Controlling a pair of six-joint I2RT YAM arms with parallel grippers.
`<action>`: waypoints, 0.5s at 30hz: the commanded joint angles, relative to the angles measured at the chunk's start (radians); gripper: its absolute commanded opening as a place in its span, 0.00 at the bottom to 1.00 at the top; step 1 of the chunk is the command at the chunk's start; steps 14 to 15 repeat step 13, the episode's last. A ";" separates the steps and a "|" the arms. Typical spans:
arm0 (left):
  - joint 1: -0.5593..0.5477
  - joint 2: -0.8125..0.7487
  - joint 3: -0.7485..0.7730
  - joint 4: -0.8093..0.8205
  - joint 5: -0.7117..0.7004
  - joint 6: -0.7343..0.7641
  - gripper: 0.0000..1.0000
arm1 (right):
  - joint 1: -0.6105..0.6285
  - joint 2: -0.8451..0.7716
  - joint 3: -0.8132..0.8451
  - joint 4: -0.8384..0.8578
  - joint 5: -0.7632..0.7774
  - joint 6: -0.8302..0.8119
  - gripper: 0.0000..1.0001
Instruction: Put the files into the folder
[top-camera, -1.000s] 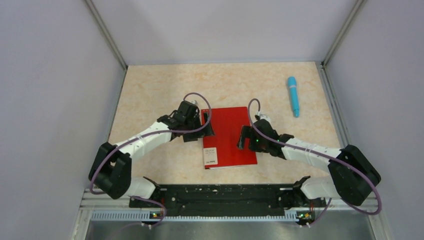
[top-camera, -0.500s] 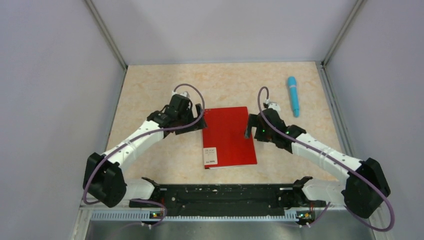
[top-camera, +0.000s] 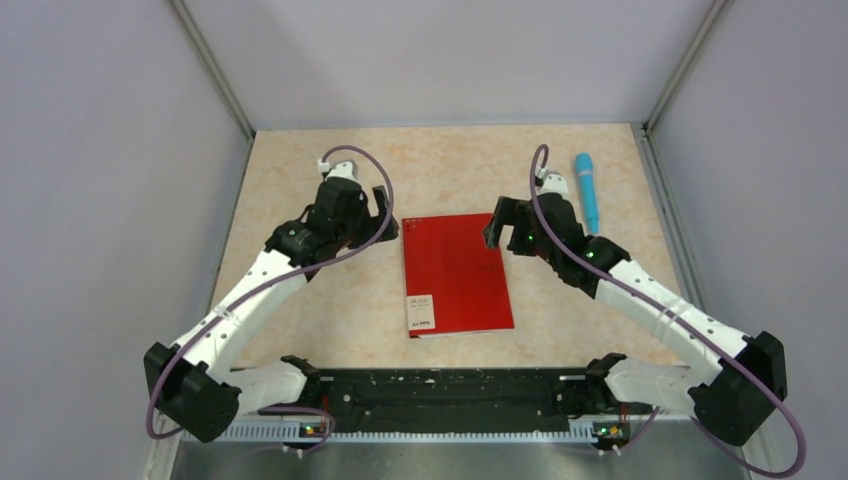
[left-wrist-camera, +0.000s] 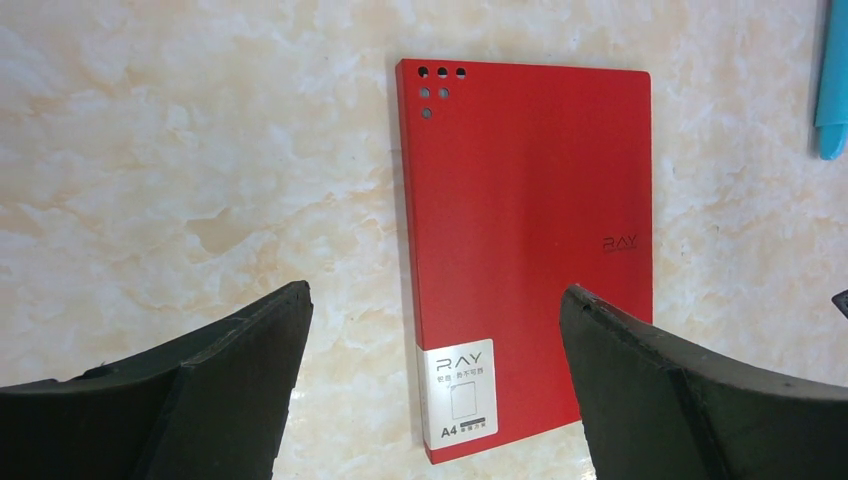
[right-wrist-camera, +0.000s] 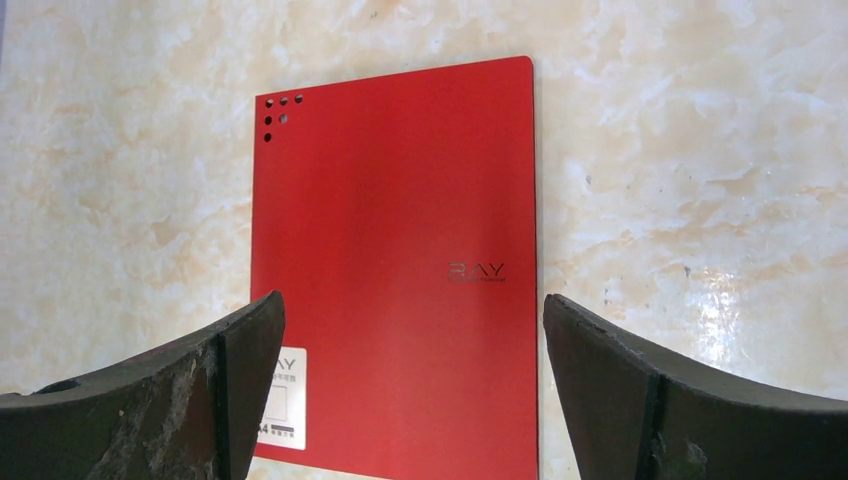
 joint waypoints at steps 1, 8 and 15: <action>0.005 -0.040 0.033 -0.015 -0.045 0.026 0.98 | -0.009 0.013 0.053 0.054 -0.008 -0.013 0.99; 0.004 -0.082 0.014 -0.014 -0.060 0.034 0.98 | -0.009 0.051 0.084 0.056 -0.019 -0.001 0.99; 0.004 -0.087 0.008 -0.018 -0.068 0.043 0.98 | -0.009 0.054 0.101 0.056 -0.018 0.009 0.99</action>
